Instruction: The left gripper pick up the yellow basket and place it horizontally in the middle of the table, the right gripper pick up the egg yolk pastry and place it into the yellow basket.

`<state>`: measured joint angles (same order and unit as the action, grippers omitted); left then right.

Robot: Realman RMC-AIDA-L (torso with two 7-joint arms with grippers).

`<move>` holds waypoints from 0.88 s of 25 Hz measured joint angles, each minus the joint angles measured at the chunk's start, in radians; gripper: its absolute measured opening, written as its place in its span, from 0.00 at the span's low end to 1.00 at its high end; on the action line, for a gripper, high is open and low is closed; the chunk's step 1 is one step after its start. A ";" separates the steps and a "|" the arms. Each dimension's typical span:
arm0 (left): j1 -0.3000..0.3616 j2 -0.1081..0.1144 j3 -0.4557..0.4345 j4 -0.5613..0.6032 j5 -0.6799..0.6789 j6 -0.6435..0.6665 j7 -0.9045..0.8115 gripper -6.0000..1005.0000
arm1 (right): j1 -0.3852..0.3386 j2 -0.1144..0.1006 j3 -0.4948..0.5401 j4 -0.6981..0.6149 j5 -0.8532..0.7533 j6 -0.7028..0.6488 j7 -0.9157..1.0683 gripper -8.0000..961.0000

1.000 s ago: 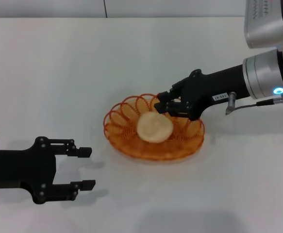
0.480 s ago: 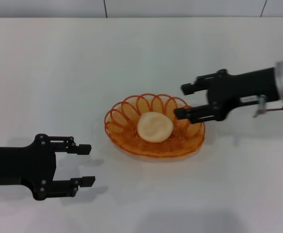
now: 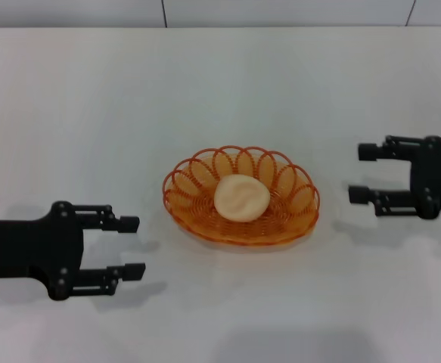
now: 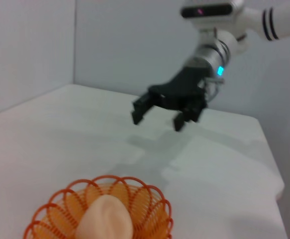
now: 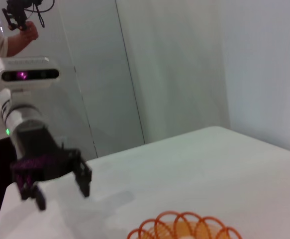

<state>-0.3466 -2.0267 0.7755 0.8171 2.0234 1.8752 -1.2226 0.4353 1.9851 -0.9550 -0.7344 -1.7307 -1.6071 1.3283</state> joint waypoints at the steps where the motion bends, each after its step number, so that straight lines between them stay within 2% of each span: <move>1: -0.002 0.000 -0.010 -0.002 0.001 0.000 0.000 0.63 | -0.008 -0.004 0.001 0.009 0.000 -0.004 -0.015 0.73; 3: -0.004 0.000 -0.032 -0.003 0.004 0.000 -0.004 0.64 | -0.022 -0.006 0.001 0.018 -0.002 -0.006 -0.035 0.73; 6: -0.007 0.002 -0.050 -0.003 0.005 0.000 -0.017 0.64 | -0.041 -0.002 0.000 0.019 -0.015 0.000 -0.057 0.88; 14: -0.020 0.014 -0.053 -0.002 0.007 -0.004 -0.029 0.84 | -0.050 0.005 -0.003 0.030 -0.059 0.004 -0.097 0.91; 22: -0.036 0.028 -0.051 -0.004 0.012 -0.012 -0.049 0.87 | -0.050 0.003 0.000 0.036 -0.083 0.002 -0.103 0.91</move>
<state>-0.3827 -1.9983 0.7244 0.8130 2.0350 1.8629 -1.2714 0.3856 1.9882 -0.9548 -0.6986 -1.8135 -1.6048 1.2254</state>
